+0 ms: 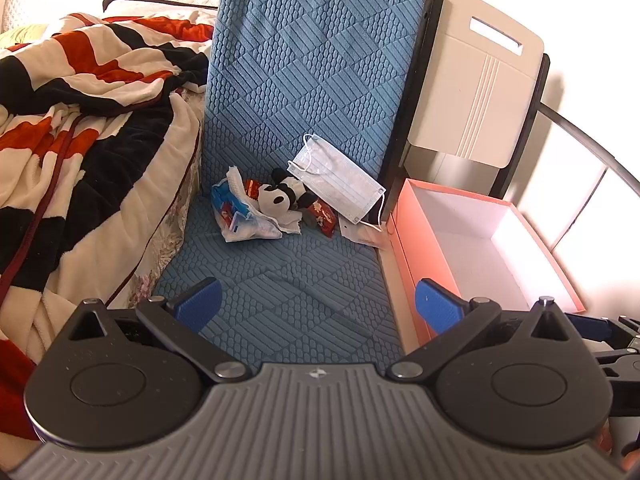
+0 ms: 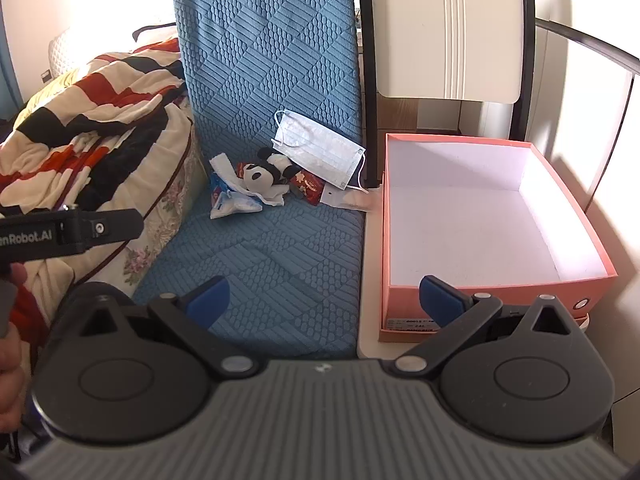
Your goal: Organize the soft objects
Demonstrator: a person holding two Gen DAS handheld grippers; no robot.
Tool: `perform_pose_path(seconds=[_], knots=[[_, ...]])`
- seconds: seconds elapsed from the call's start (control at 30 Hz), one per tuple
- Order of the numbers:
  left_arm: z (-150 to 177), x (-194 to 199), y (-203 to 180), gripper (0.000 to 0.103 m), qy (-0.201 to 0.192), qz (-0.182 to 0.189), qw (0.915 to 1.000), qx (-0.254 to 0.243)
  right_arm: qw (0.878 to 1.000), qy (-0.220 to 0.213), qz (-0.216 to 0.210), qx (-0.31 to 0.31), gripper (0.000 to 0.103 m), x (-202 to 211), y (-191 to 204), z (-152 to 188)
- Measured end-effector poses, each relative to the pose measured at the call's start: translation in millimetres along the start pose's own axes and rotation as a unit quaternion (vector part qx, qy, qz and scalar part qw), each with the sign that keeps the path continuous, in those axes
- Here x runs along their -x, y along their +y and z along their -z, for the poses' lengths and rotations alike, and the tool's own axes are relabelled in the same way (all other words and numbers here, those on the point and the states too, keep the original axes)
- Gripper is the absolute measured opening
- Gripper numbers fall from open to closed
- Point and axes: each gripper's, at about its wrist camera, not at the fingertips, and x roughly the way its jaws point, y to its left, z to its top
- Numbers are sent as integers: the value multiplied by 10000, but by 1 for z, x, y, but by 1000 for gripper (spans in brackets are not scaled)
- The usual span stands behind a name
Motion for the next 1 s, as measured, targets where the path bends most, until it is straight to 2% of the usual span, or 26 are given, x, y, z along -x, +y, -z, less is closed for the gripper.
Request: perform_pose_path(seconds=[0.17, 0.67, 0.8, 1.0], knots=[[0, -3, 3, 103, 67, 129, 9998, 150, 10000, 30, 3, -26, 103, -1, -1, 0], [1, -11, 6, 103, 21, 14, 10000, 58, 9999, 39, -1, 103, 103, -6, -1, -1], [2, -24, 9, 103, 44, -80, 10000, -40, 9998, -53, 64, 160, 103, -9, -4, -4], [-2, -46, 15, 103, 39, -120, 9999, -63, 9999, 74, 67, 98, 103, -30, -9, -4]])
